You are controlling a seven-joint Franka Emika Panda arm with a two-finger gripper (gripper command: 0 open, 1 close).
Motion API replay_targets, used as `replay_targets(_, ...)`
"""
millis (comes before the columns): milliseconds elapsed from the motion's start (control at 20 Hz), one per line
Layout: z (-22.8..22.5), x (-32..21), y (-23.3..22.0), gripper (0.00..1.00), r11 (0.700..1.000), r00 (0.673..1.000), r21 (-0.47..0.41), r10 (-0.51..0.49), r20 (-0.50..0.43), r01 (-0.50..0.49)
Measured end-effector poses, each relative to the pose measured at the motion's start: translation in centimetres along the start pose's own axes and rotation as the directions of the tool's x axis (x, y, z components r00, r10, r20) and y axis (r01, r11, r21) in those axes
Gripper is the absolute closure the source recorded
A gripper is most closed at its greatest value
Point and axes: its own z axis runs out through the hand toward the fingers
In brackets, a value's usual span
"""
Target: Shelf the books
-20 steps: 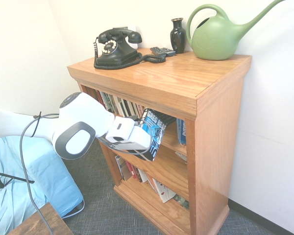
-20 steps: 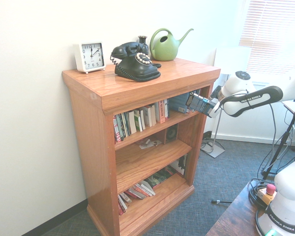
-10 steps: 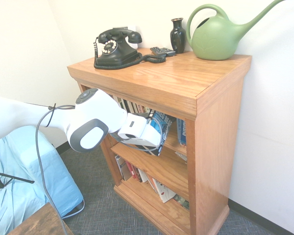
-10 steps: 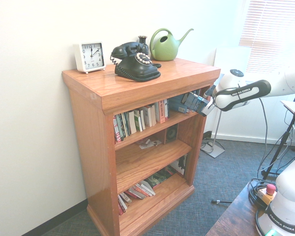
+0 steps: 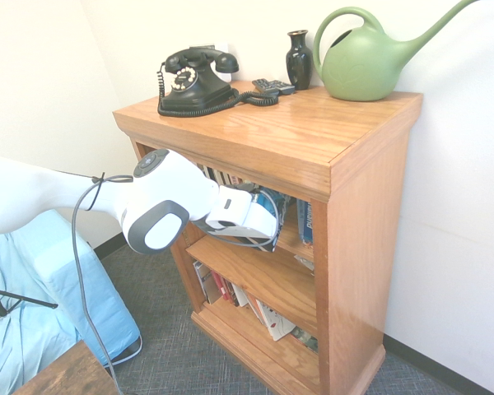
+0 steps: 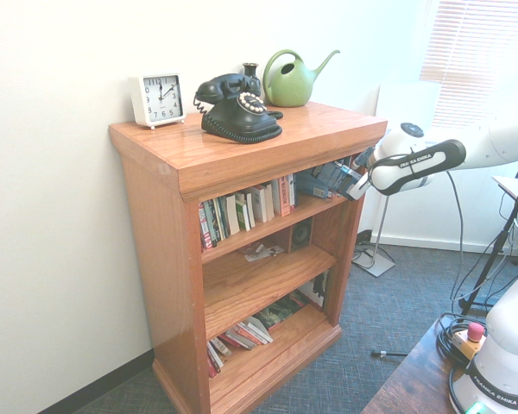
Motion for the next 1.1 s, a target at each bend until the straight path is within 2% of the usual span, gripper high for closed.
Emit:
replay_targets(700, 6.6, -0.8, -1.6, 1.0, 0.999, 0.998, 0.016, -0.042, -0.044, 0.042)
replay_targets(1100, 7.4, 0.5, -3.0, 1.0, 0.999, 0.996, 0.039, -0.022, -0.085, 0.026)
